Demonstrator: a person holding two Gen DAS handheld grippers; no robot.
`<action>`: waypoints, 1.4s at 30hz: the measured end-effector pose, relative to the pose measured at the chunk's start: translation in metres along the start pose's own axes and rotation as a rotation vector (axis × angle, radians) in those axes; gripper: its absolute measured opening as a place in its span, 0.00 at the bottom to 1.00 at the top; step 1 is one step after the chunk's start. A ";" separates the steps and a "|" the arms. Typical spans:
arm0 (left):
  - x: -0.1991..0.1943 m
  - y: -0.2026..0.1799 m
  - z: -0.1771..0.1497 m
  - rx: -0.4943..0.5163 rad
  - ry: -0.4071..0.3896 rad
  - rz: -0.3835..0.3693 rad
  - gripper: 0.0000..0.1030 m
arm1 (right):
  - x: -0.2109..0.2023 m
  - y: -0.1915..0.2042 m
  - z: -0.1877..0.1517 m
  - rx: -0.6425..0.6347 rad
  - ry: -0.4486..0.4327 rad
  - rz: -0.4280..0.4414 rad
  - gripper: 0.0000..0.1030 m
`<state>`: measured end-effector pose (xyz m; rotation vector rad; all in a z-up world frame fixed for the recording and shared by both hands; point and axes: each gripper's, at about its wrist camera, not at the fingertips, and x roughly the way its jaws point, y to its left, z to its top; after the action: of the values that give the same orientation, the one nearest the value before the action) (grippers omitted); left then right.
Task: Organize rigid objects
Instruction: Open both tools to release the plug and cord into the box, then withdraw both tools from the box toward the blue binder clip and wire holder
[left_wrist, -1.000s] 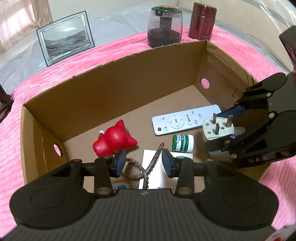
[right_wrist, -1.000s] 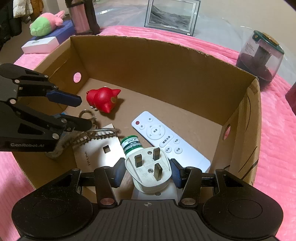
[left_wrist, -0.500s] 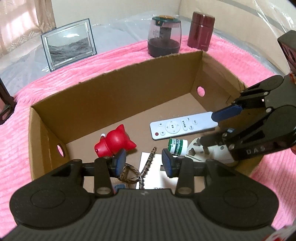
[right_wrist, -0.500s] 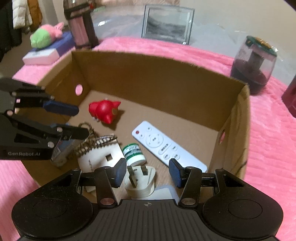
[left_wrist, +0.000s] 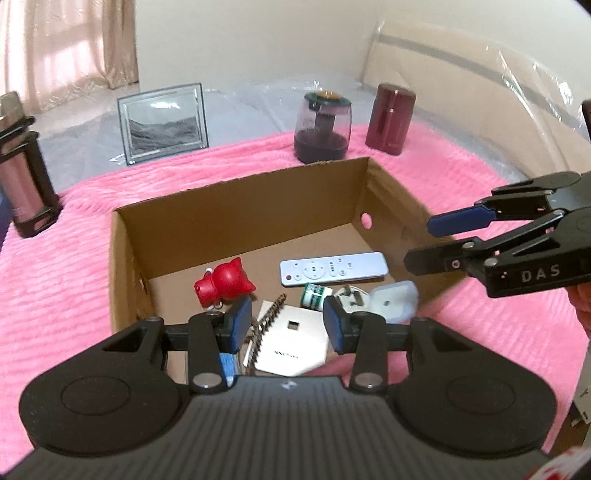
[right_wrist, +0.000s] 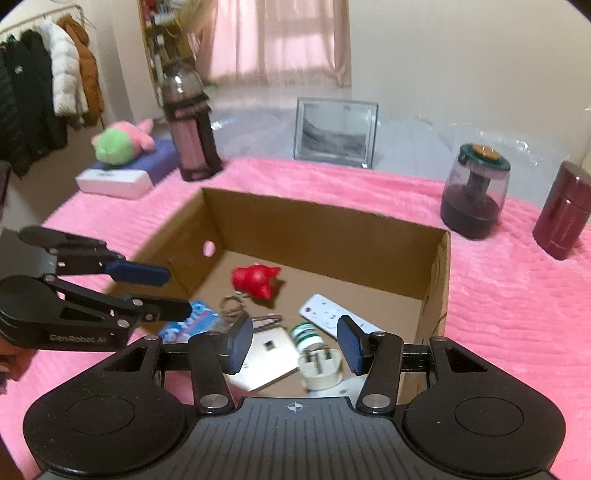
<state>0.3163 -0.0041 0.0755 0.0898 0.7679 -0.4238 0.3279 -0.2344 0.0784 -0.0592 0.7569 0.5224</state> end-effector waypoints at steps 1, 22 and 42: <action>-0.008 -0.003 -0.005 -0.007 -0.007 0.002 0.36 | -0.009 0.005 -0.003 -0.002 -0.011 0.002 0.47; -0.118 -0.049 -0.141 -0.139 -0.112 0.128 0.62 | -0.089 0.061 -0.156 0.092 -0.054 0.016 0.59; -0.099 -0.067 -0.207 -0.204 -0.095 0.164 0.69 | -0.096 0.065 -0.244 0.140 -0.061 -0.061 0.72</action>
<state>0.0907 0.0157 -0.0001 -0.0576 0.7005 -0.1908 0.0827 -0.2771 -0.0273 0.0635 0.7283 0.4102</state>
